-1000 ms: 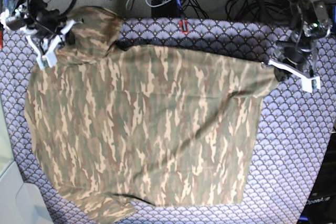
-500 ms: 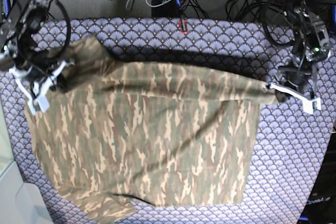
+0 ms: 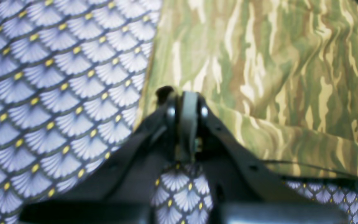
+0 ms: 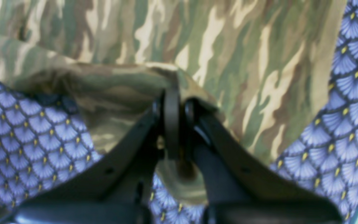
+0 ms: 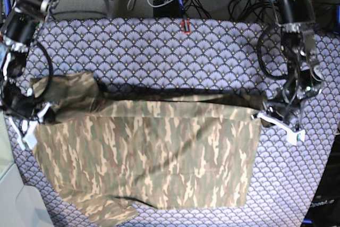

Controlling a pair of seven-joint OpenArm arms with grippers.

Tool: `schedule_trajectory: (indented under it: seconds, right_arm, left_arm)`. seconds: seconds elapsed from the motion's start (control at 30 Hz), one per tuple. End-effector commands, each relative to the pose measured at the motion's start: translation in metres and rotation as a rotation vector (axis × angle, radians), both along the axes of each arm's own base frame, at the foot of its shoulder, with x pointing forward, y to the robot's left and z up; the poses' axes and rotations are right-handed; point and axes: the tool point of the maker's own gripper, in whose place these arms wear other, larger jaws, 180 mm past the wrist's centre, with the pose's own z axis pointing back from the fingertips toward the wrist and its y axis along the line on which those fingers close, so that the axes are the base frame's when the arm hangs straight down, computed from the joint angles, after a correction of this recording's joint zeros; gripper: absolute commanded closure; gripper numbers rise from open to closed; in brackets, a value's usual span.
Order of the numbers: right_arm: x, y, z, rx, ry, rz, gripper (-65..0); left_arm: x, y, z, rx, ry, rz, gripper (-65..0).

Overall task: Fold the T-shirt properly
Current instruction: 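Lift the shoulders and drag them toward the hem, then lower the shoulder edge onto the shirt body with both grippers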

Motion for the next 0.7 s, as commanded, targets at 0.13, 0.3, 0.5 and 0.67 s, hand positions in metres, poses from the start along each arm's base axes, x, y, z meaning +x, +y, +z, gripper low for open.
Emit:
schedule_trajectory:
  seconds: [0.13,0.3,0.5,0.67]
  right_arm:
    - [0.039,0.006,0.018,0.034,-0.070,0.037,0.0]
    - [0.062,0.011,0.020,0.067,-0.082,0.053,0.0]
    - [0.080,0.012,0.021,0.093,-0.099,0.054,0.0]
    - [0.089,0.001,0.015,0.058,-0.087,0.034,0.0]
  left_arm:
    - [0.028,0.008,0.009,-0.017,-0.022,0.021,-0.6]
    - [0.048,0.019,0.025,-0.013,-0.048,0.036,-0.6]
    - [0.067,0.022,0.038,-0.024,-0.067,0.045,-0.6]
    - [0.077,0.028,0.037,-0.008,-0.089,0.069,-0.6]
